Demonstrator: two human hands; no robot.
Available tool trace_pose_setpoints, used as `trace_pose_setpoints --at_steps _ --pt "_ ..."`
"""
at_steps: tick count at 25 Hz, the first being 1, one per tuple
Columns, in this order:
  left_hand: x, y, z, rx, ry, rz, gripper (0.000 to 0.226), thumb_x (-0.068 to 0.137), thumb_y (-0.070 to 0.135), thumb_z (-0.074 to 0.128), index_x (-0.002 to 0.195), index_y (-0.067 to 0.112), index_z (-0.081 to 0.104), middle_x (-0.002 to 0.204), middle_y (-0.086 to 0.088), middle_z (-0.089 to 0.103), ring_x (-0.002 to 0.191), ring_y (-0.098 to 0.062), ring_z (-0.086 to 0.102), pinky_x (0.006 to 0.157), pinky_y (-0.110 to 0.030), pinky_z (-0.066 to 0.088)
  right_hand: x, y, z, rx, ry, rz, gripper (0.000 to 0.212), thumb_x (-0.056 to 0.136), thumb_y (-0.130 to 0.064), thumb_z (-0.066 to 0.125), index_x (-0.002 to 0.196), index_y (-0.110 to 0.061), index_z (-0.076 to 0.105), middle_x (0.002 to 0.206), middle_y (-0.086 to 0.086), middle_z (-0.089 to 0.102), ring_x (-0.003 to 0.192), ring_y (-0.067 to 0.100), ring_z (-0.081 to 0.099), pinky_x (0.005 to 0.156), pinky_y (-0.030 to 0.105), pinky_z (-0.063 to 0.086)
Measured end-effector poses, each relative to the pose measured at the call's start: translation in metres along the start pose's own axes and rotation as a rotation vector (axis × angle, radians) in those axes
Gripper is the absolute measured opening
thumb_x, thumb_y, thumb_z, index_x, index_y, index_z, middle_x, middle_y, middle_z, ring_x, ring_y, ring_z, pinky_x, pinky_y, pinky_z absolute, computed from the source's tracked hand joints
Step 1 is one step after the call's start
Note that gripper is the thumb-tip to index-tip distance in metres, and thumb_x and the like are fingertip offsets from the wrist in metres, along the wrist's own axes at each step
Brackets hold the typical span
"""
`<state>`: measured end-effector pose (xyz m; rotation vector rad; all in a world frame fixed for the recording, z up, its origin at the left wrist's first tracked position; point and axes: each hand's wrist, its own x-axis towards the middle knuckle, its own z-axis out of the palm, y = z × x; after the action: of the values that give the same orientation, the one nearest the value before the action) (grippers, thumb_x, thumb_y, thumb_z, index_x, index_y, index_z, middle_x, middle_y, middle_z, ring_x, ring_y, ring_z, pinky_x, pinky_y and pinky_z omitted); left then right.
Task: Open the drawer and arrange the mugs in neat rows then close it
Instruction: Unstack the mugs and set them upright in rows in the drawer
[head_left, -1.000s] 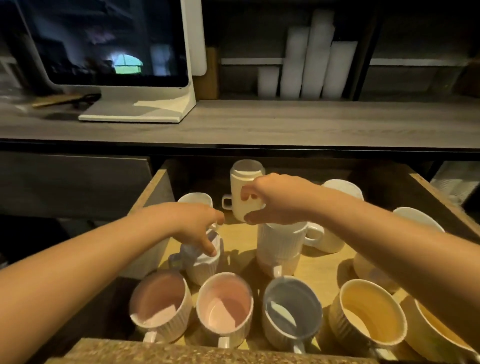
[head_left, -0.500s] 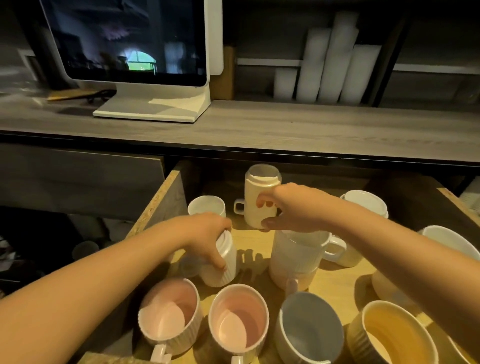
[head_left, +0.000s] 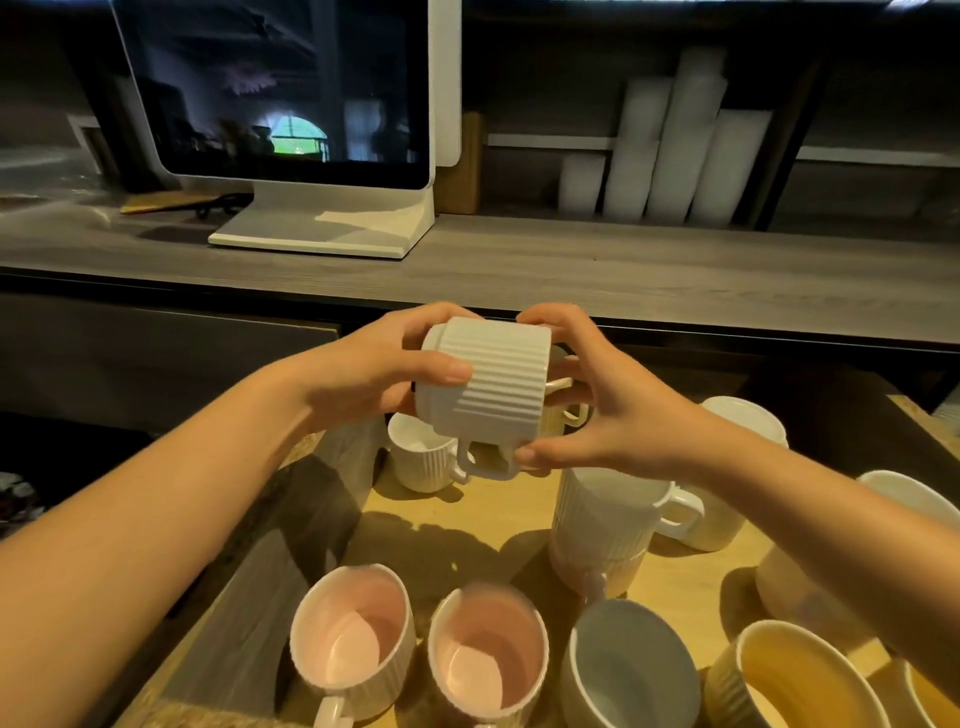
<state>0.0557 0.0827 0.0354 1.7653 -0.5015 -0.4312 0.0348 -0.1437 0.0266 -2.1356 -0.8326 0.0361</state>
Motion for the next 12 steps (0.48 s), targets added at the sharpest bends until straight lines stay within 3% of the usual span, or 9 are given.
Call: trace_pose_setpoints --at_steps 4,7,12 --pt "-0.007 -0.003 -0.004 -0.019 -0.058 -0.068 0.088 0.043 0.046 0.082 0.124 0.031 0.051 0.113 0.004 0.062 0.099 -0.009 0.064 0.074 -0.026 0.055 -0.001 -0.010 0.001 0.005 0.087 -0.018 0.075 0.064 -0.026 0.083 0.122 -0.033 0.036 0.116 -0.017 0.049 0.102 0.005 0.057 0.077 0.016 0.055" --pt "-0.014 -0.002 -0.010 0.245 -0.030 -0.030 0.068 0.062 0.043 0.074 0.125 0.040 0.049 0.121 0.014 0.058 0.109 -0.002 0.058 0.086 -0.028 0.054 0.003 -0.021 0.007 -0.159 0.058 0.023 0.073 0.065 -0.038 0.080 0.124 -0.032 0.037 0.102 -0.024 0.046 0.091 0.000 0.055 0.067 0.013 0.054" --pt "-0.035 -0.009 -0.009 0.735 0.026 0.089 0.067 0.067 0.048 0.075 0.125 0.043 0.043 0.122 0.030 0.049 0.116 0.012 0.044 0.095 -0.018 0.039 0.027 -0.029 0.028 -0.416 -0.015 0.099 0.073 0.065 -0.059 0.071 0.122 -0.021 0.048 0.100 -0.004 0.059 0.084 0.011 0.058 0.067 0.028 0.055"
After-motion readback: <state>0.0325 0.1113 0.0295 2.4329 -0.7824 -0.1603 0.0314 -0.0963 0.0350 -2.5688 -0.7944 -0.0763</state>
